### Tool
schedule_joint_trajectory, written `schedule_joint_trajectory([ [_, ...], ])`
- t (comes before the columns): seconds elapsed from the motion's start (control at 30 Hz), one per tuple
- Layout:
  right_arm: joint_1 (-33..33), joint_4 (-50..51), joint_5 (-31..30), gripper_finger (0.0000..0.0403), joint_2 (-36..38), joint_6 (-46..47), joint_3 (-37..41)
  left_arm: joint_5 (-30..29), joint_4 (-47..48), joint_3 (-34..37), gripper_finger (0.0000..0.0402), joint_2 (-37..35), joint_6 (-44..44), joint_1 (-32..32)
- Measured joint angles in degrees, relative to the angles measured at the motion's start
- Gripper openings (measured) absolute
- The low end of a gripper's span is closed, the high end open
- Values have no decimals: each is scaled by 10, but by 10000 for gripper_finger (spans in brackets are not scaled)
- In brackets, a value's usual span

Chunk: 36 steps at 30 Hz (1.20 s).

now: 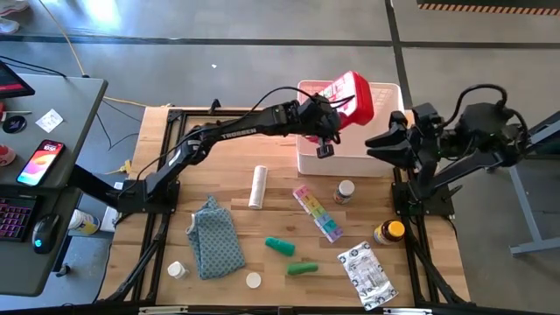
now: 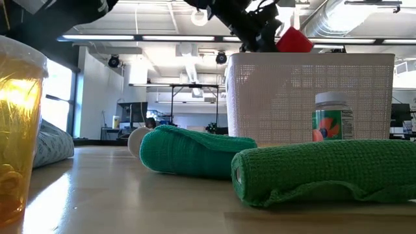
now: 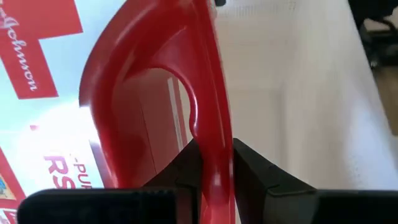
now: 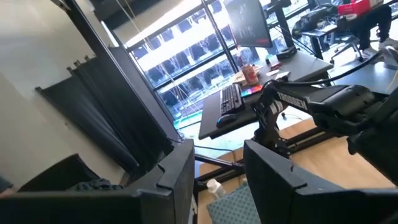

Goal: Pick & place medical supplies in basket/bin
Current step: Put the red first aid kit into the white bin

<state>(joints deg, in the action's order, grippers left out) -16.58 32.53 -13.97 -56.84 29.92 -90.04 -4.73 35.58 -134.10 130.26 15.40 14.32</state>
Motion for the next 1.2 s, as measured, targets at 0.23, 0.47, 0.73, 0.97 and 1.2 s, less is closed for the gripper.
schedule_joint_trajectory([
  [0.23,0,-3,5,129,-3,17,0,14,-9,0,96,23,-11,14],
  [0.47,0,2,19,129,-9,29,0,47,-7,1,97,32,-32,28],
  [0.73,0,6,14,129,-9,32,0,171,10,2,97,34,-78,45],
  [0.97,0,2,13,129,-13,33,0,172,16,2,97,33,-79,63],
  [1.2,0,2,4,129,-13,35,0,168,45,6,97,40,-73,70],
])
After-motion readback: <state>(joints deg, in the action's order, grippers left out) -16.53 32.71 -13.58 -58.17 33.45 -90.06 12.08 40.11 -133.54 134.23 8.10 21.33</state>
